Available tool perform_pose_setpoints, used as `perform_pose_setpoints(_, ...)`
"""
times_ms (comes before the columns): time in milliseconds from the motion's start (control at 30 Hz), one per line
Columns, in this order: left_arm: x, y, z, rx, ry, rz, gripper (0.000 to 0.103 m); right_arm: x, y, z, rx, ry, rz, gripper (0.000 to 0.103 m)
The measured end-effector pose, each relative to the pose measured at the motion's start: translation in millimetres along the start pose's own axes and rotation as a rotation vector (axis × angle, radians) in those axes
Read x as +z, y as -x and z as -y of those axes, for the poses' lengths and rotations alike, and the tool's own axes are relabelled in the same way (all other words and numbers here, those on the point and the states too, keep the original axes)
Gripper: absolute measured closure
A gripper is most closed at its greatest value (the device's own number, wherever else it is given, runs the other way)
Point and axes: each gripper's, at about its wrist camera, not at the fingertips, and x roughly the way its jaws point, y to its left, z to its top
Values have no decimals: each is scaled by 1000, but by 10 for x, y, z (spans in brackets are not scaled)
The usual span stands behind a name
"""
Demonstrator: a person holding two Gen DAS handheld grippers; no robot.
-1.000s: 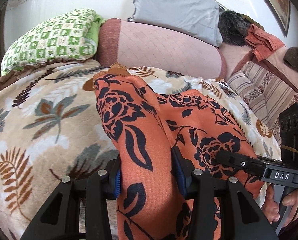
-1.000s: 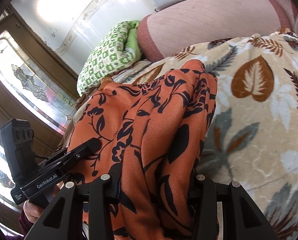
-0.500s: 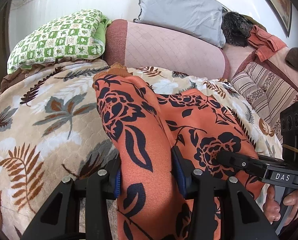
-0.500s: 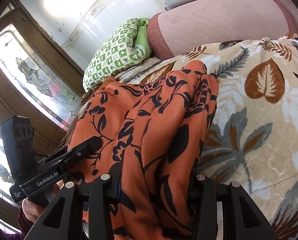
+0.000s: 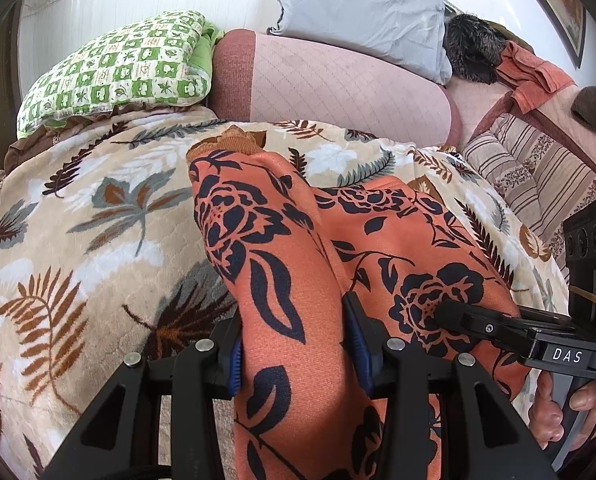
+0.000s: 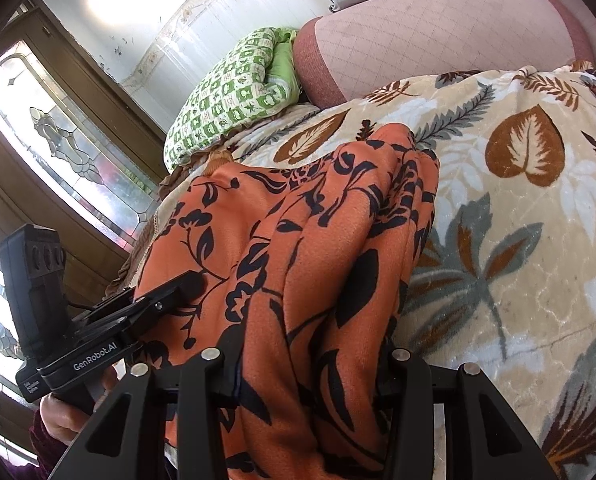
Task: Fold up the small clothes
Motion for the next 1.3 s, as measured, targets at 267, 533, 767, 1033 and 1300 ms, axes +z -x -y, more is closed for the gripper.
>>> perform_pose_setpoints(267,-63,-30,23,9,-1,-21,58,-100,-18,40,-8,-9,-11,58)
perform_pose_setpoints(533,-98,-60,28,27,1,-35,58,-174,-75,71,-22,-11,-9,58)
perform_pose_setpoints(767,-105,-38,39,29,2,-30,58,-188,-56,72,-19,-12,-4,58)
perform_pose_setpoints(1033,-91,-25,31,39,10,-26,58,-188,-64,88,-10,-15,6,58)
perform_pose_setpoints(1300,-80,-106,-31,54,32,-38,58,-172,-123,91,-18,-23,7,58)
